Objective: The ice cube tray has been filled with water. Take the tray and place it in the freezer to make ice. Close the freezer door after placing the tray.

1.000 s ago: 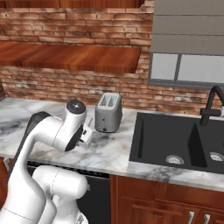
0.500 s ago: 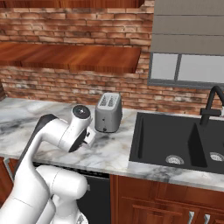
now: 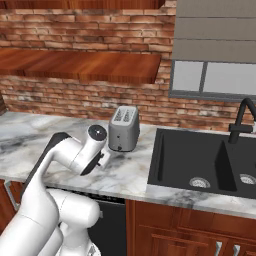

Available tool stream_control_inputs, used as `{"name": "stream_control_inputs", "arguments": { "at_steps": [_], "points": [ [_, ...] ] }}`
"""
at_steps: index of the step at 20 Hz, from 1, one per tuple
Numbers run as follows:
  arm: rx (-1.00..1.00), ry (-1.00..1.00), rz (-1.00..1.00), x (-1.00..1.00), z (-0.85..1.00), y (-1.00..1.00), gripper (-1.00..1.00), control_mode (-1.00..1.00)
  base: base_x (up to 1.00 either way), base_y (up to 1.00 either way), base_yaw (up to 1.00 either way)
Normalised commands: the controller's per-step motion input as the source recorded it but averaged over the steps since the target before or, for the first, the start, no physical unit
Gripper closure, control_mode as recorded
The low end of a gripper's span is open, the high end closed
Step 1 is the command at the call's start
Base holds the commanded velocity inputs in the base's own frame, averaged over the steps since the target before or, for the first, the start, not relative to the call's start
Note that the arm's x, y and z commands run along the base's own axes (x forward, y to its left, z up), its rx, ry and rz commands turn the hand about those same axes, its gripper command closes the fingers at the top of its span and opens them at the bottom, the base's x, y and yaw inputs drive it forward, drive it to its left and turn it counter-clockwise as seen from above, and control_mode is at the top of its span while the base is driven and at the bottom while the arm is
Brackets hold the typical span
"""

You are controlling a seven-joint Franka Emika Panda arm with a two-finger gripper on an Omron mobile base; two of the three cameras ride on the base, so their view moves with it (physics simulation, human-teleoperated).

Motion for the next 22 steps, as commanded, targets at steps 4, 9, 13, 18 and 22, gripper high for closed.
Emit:
{"name": "stream_control_inputs", "arguments": {
  "at_steps": [4,9,13,18,22],
  "points": [
    [0.00,0.00,0.00,0.23,-0.25,0.27,-1.00,-1.00,0.00,0.00,0.00],
    [0.00,0.00,0.00,0.18,-0.15,0.16,-1.00,-1.00,0.00,0.00,0.00],
    [0.00,0.00,0.00,0.14,-0.16,0.00,-1.00,-1.00,0.00,0.00,0.00],
    [0.00,0.00,0.00,0.12,-0.18,0.00,-1.00,-1.00,0.00,0.00,0.00],
    [0.00,-0.04,0.00,0.01,-0.20,0.00,-1.00,-1.00,0.00,0.00,0.00]
  ]
}}
